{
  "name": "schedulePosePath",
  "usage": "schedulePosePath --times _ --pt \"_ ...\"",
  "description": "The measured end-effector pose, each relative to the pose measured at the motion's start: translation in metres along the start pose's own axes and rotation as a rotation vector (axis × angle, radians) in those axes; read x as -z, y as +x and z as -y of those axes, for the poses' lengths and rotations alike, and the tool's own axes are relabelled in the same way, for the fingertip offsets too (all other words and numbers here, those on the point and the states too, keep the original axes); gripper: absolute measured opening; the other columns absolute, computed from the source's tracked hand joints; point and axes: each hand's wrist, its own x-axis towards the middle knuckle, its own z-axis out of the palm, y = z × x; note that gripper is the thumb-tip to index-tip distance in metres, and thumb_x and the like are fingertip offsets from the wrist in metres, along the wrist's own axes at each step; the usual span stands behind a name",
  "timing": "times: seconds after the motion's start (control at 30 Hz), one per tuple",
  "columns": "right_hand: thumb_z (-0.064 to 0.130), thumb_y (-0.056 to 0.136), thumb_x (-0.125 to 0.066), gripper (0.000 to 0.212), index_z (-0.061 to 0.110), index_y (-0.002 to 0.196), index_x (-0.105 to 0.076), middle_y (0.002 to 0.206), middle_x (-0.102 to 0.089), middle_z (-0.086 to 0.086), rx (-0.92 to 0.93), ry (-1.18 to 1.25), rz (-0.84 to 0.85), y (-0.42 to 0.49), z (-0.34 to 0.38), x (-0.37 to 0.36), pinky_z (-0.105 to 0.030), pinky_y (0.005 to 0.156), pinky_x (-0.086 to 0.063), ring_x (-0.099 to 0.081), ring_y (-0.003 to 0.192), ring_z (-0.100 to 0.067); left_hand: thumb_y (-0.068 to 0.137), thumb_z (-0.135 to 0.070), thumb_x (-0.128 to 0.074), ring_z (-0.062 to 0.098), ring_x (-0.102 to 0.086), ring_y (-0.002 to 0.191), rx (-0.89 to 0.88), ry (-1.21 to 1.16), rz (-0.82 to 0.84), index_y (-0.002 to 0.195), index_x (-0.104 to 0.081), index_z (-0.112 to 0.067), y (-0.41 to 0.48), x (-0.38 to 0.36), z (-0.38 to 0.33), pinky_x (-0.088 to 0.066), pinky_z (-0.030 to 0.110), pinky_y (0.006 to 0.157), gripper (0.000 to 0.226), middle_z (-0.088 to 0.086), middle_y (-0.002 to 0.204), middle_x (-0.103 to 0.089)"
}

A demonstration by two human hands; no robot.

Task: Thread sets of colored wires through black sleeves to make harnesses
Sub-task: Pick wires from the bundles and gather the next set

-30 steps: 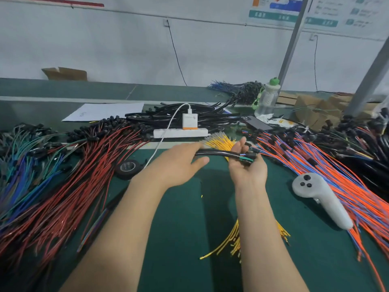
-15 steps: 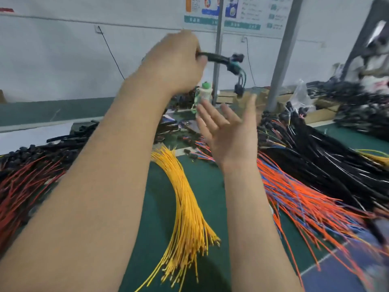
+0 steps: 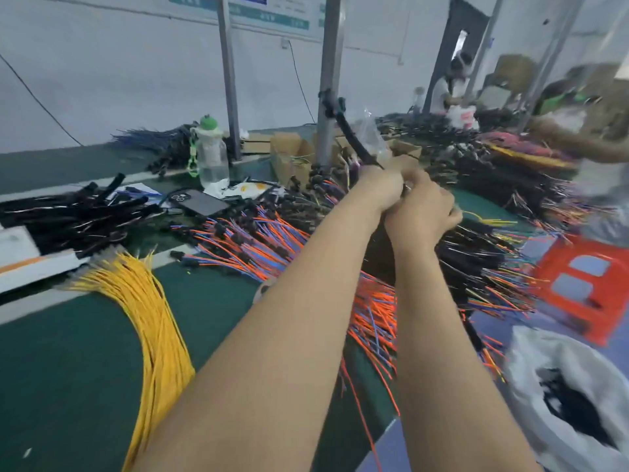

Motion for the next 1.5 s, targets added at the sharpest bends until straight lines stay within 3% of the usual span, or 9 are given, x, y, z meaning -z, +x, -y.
schedulePosePath --times 0.1,0.27,0.37,0.47,0.77,1.0,1.17,1.3,1.5 --pt "0.021 0.093 -0.047 0.034 0.026 0.125 -0.057 0.128 -0.055 -0.009 -0.073 -0.156 0.195 -0.003 -0.048 -0.038 -0.044 0.114 -0.018 -0.045 0.127 -0.029 0.094 -0.016 -0.048 0.026 -0.057 0.095 0.133 0.109 0.186 0.124 -0.054 0.006 0.006 -0.022 0.053 -0.048 0.034 0.076 0.037 0.019 0.11 -0.061" --pt "0.022 0.094 -0.047 0.041 0.028 0.135 -0.053 0.138 -0.048 -0.008 -0.067 -0.042 0.127 -0.007 -0.057 -0.051 -0.047 0.117 -0.004 -0.033 0.136 -0.025 0.098 -0.019 -0.041 0.02 -0.052 0.097 0.103 0.047 0.153 0.106 -0.06 -0.003 0.008 -0.01 0.083 -0.038 0.034 0.082 0.026 0.019 0.107 -0.058" --pt "0.015 0.092 -0.048 0.045 0.02 0.136 -0.051 0.141 -0.046 -0.009 -0.026 0.094 -0.009 -0.014 -0.027 -0.04 -0.047 0.115 -0.01 -0.028 0.139 -0.026 0.097 -0.018 -0.041 0.018 -0.043 0.088 0.052 -0.063 -0.023 0.073 -0.049 -0.016 -0.004 0.017 0.07 -0.034 0.033 0.076 0.026 0.01 0.09 -0.047" --pt "0.011 0.09 -0.05 0.04 0.01 0.13 -0.056 0.131 -0.054 -0.013 0.144 0.335 -0.046 -0.039 0.018 -0.032 -0.038 0.108 -0.027 -0.043 0.127 -0.028 0.094 -0.011 -0.042 0.017 -0.037 0.077 -0.067 -0.193 -0.173 0.072 -0.044 -0.018 -0.028 0.058 0.051 -0.028 0.029 0.062 0.023 0.009 0.079 -0.041" --pt "0.013 0.095 -0.052 0.025 0.008 0.117 -0.061 0.115 -0.066 -0.008 0.378 0.741 0.754 -0.222 0.155 -0.066 -0.031 0.095 -0.042 -0.059 0.109 -0.022 0.089 -0.008 -0.044 0.016 -0.054 0.082 -0.101 -0.266 -0.757 0.108 -0.06 0.001 -0.165 0.246 0.08 -0.043 0.027 0.066 0.026 0.005 0.09 -0.061" --pt "0.02 0.095 -0.054 0.02 0.012 0.11 -0.065 0.103 -0.067 0.003 0.604 0.722 1.171 -0.373 0.225 -0.083 -0.014 0.074 -0.036 -0.059 0.095 -0.012 0.094 -0.009 -0.047 0.006 -0.054 0.085 -0.097 -0.137 -1.225 0.107 -0.055 -0.016 -0.299 0.368 0.127 -0.041 0.017 0.07 0.016 -0.005 0.097 -0.056" --pt "0.019 0.092 -0.058 0.017 0.01 0.103 -0.068 0.104 -0.07 -0.004 0.759 0.674 1.304 -0.465 0.267 -0.076 -0.023 0.083 -0.041 -0.062 0.1 -0.02 0.094 -0.008 -0.048 0.007 -0.052 0.087 -0.136 -0.165 -1.5 0.106 -0.054 -0.016 -0.375 0.434 0.133 -0.041 0.013 0.072 0.016 0.0 0.102 -0.056" --pt "0.016 0.092 -0.055 0.021 0.003 0.098 -0.07 0.104 -0.07 -0.016 0.923 0.566 1.33 -0.52 0.294 -0.076 -0.029 0.083 -0.044 -0.063 0.102 -0.03 0.091 -0.001 -0.041 0.008 -0.034 0.057 -0.178 -0.294 -1.656 0.077 -0.046 -0.018 -0.42 0.474 0.138 -0.028 0.025 0.055 0.023 0.001 0.069 -0.035" --pt "0.029 0.093 -0.054 0.034 0.006 0.117 -0.056 0.121 -0.061 -0.018 1.132 0.165 1.368 -0.579 0.314 -0.082 -0.035 0.083 -0.046 -0.058 0.112 -0.034 0.093 -0.01 -0.042 0.004 -0.027 0.035 -0.128 -0.666 -1.802 0.07 -0.037 -0.02 -0.45 0.496 0.147 -0.024 0.018 0.041 0.026 -0.001 0.063 -0.027"
